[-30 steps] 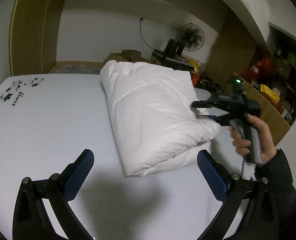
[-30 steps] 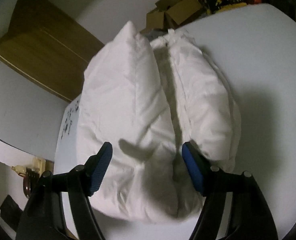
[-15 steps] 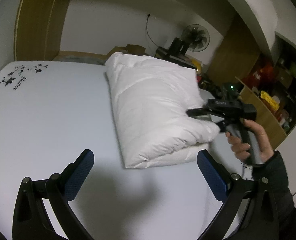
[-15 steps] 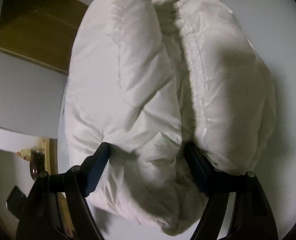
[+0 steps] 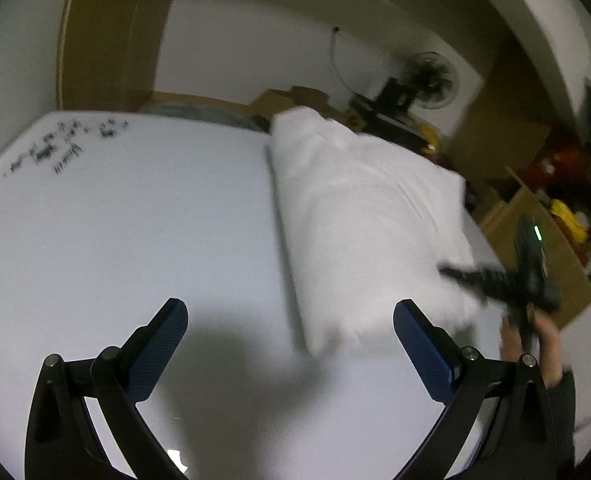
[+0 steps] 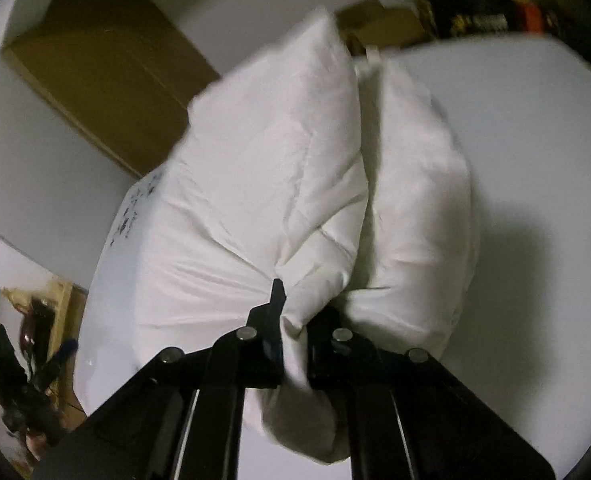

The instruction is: Fold large clothes

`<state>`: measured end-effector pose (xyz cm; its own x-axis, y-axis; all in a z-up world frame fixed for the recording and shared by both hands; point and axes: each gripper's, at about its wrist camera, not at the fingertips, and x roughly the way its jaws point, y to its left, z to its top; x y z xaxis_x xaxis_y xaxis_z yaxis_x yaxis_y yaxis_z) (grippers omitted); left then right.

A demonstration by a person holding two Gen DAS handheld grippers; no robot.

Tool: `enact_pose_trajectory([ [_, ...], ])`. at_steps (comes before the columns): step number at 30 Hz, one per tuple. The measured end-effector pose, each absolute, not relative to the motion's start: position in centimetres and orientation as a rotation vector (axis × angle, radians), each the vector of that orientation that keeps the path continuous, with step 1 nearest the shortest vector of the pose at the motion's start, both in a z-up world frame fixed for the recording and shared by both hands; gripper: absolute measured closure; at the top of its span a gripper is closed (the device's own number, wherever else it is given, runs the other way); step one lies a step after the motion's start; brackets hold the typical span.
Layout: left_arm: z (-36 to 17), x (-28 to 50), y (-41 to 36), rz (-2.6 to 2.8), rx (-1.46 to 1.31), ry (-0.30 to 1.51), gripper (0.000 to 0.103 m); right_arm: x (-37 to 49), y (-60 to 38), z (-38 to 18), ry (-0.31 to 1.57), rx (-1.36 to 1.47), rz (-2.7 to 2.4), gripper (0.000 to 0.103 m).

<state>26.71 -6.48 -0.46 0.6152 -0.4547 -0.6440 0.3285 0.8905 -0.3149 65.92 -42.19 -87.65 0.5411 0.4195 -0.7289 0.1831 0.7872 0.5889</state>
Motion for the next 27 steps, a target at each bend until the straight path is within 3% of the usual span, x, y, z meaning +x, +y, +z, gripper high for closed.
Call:
enact_pose_trajectory([
  [5,3.5,35.3,-11.8,-0.362,-0.104,0.721,0.0,68.8,-42.9,-90.0,0.972,0.713,0.159,0.095],
  [8,4.9,41.0,-15.3,-0.276,-0.022,0.713,0.0,68.0,-42.3,-89.3,0.955,0.718,0.12,0.087],
  [13,5.7,45.4,-18.9,-0.206,0.072,0.67,0.0,67.9,-40.3,-80.0,0.744,0.57,-0.029,0.081],
  [16,3.8,47.7,-20.6,-0.185,0.097,0.684,0.0,72.7,-37.1,-79.8,0.738,0.499,0.041,0.073],
  [18,2.0,49.1,-21.4,-0.171,0.11,0.71,0.0,76.2,-36.3,-83.1,0.783,0.422,0.051,0.07],
  [21,-1.0,51.2,-22.2,-0.147,0.131,0.742,0.0,78.8,-34.1,-85.0,0.908,0.248,-0.082,0.07],
  [24,-4.2,52.3,-23.1,-0.182,0.146,0.795,0.0,78.5,-34.7,-87.2,0.899,0.254,-0.119,0.071],
  [27,-6.5,52.4,-25.0,-0.203,0.203,0.805,0.0,74.4,-35.9,-79.6,0.864,0.273,-0.108,0.071],
])
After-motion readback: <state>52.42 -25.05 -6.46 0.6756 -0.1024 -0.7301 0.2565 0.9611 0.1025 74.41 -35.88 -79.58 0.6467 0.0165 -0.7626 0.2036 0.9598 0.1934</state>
